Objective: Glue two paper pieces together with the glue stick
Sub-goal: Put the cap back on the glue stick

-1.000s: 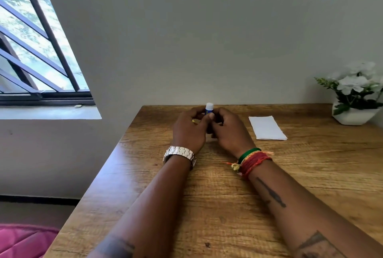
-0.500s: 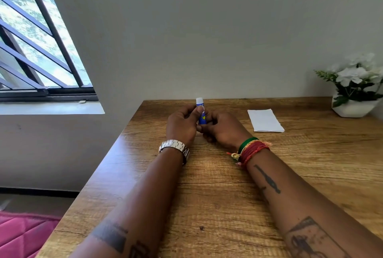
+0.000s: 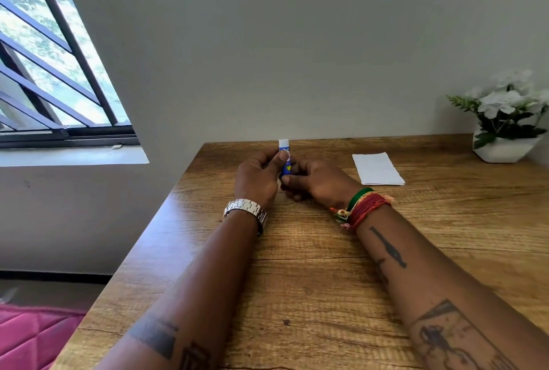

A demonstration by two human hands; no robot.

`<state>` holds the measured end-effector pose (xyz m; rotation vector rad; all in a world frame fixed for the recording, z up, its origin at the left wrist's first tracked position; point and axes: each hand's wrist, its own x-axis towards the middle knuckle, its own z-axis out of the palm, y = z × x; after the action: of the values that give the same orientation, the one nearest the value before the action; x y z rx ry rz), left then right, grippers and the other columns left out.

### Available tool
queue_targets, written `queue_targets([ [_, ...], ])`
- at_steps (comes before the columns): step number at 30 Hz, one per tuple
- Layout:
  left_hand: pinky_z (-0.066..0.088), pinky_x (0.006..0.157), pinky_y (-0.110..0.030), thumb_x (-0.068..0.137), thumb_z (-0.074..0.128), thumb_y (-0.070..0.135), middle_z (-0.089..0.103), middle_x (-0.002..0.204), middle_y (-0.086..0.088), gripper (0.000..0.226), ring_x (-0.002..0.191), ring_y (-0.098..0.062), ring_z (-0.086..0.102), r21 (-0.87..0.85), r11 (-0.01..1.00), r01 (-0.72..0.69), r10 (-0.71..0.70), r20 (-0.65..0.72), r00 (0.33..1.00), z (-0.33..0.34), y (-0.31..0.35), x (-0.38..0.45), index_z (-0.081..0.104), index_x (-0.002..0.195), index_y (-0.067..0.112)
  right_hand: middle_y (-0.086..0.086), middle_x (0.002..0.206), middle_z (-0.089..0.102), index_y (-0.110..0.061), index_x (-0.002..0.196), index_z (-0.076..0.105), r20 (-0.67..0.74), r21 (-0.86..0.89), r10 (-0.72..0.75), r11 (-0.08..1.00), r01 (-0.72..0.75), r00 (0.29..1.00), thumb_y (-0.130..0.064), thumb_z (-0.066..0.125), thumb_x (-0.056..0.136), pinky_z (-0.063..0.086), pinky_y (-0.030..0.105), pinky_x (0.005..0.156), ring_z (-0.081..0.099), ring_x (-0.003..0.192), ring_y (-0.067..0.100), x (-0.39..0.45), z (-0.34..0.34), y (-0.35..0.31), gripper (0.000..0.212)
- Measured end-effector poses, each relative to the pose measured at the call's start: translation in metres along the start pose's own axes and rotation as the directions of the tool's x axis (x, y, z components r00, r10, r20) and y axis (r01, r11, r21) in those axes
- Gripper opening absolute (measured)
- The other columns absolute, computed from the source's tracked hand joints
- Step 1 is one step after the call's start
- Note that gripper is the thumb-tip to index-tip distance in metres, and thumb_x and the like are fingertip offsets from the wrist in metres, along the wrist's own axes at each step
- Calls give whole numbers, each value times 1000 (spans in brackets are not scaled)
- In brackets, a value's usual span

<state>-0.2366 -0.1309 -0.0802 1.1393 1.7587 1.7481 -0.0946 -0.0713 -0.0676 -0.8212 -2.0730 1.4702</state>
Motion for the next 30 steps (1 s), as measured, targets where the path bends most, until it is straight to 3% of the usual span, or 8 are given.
queue_targets([
  [5, 56, 70, -23, 92, 70, 35, 78, 88, 13, 17, 83, -1, 73, -45, 999, -4, 4, 18, 1000, 1, 2, 0, 79, 102, 25, 3, 78, 73, -12, 98, 67, -94, -45, 22, 999, -26, 995, -34, 78, 87, 51, 17, 54, 66, 61, 5, 1, 3, -1, 27],
  [9, 47, 56, -10, 93, 70, 32, 77, 80, 15, 14, 65, 7, 66, -36, 999, -8, 8, 5, 1000, 0, -1, 1, 79, 101, 25, 5, 106, 75, -17, 125, 64, 4, -18, 11, 1000, -11, 1000, -26, 65, 99, 60, 27, 79, 73, 89, 18, 3, 0, -1, 28],
  [14, 42, 52, -5, 94, 67, 35, 76, 86, 11, 20, 61, 12, 61, 37, 999, -31, 30, 5, 1000, -1, -5, 2, 78, 106, 23, 4, 88, 75, -21, 95, 71, -11, -26, 41, 999, -41, 999, -18, 69, 96, 58, 26, 76, 69, 76, 13, 3, -3, 2, 4],
  [19, 51, 67, -21, 94, 68, 35, 78, 90, 10, 21, 72, 5, 67, -7, 1000, -13, 13, 21, 1000, -2, -3, 2, 78, 109, 23, -3, 77, 73, -17, 92, 69, -94, -9, 20, 1000, -21, 995, -28, 81, 86, 55, 19, 58, 67, 61, 3, 2, 0, 1, 17],
  [21, 47, 63, -20, 94, 67, 35, 77, 85, 12, 20, 62, 10, 62, 9, 1000, -13, 13, 11, 1000, -2, -3, 2, 77, 108, 25, -2, 87, 74, -23, 106, 68, -72, 30, 17, 999, -15, 997, -26, 76, 90, 57, 17, 61, 69, 66, 3, 1, 1, -1, 19],
  [24, 44, 60, -18, 94, 66, 37, 76, 89, 10, 23, 58, 10, 59, 53, 998, -19, 18, 12, 1000, -3, -3, 1, 77, 112, 26, 4, 100, 76, -19, 120, 68, -33, -85, 17, 996, -20, 999, -26, 67, 97, 59, 26, 77, 70, 79, 10, 1, 1, -3, 24],
  [26, 45, 62, -19, 94, 66, 38, 77, 96, 6, 24, 62, 5, 60, 72, 997, -18, 17, 15, 1000, -2, -3, 0, 76, 113, 26, 7, 97, 76, -15, 113, 72, -44, -113, 27, 993, -32, 999, -26, 69, 96, 58, 33, 81, 69, 79, 14, 1, 1, -3, 21],
  [30, 56, 73, -27, 94, 66, 38, 78, 98, 10, 26, 86, -3, 71, 40, 999, -12, 10, 30, 1000, -1, 0, -2, 76, 114, 26, 7, 83, 74, -11, 93, 71, -123, -63, 37, 997, -45, 992, -30, 80, 85, 55, 33, 71, 66, 72, 15, -1, 5, -3, 22],
])
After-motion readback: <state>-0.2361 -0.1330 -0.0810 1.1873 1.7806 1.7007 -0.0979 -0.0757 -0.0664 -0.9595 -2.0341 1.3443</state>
